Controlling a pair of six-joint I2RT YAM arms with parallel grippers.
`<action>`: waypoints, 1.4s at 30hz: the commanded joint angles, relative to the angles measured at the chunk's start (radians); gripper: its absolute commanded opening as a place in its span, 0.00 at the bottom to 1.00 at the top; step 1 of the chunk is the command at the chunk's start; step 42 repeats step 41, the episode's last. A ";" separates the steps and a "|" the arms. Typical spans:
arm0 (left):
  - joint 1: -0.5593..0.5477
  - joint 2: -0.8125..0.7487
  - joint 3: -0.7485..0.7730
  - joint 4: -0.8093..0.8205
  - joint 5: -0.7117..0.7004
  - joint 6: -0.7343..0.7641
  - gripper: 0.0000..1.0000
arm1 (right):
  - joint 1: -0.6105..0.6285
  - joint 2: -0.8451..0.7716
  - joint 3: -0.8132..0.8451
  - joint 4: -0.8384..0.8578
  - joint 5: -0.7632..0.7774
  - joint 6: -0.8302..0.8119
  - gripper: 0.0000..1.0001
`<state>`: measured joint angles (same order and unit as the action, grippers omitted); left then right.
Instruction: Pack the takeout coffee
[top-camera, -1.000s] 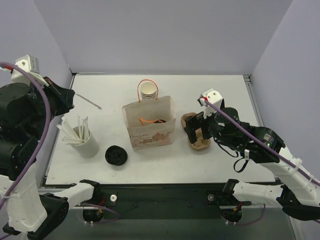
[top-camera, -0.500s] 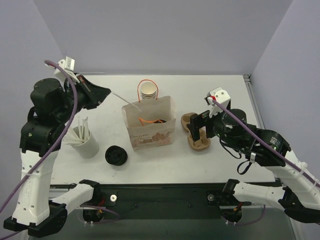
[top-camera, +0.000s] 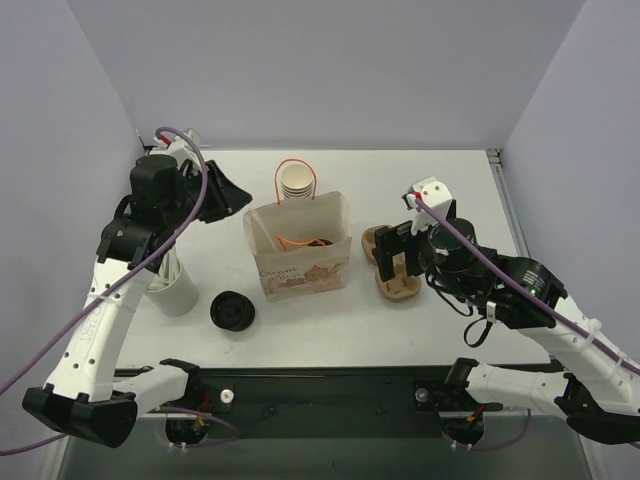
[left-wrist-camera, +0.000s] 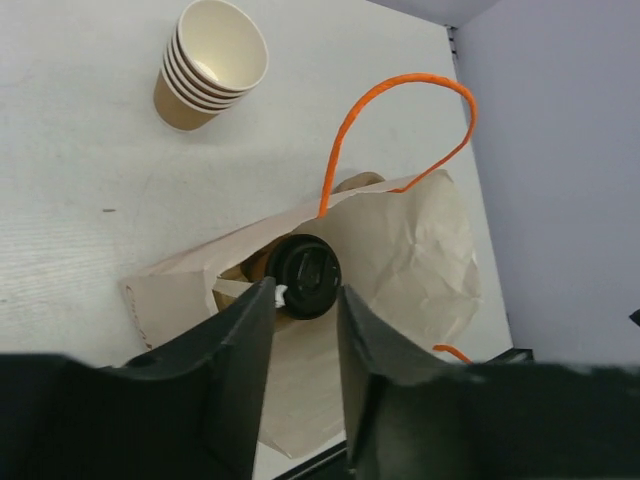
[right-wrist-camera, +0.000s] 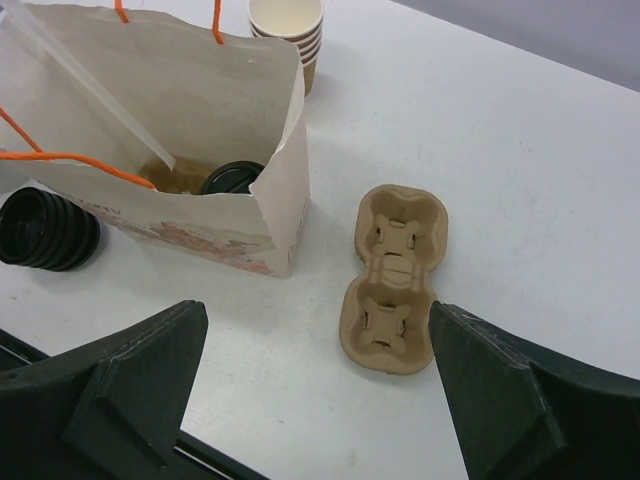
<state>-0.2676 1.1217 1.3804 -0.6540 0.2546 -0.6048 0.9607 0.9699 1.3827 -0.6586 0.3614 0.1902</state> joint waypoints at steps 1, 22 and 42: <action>-0.001 0.006 0.100 0.021 -0.037 0.068 0.50 | -0.011 0.015 -0.008 -0.004 0.089 0.071 1.00; -0.002 -0.224 -0.104 0.024 0.049 0.163 0.96 | -0.011 0.099 0.018 -0.001 0.189 0.371 1.00; -0.010 -0.263 -0.161 0.111 0.121 0.109 0.96 | -0.011 0.085 0.006 0.019 0.188 0.399 1.00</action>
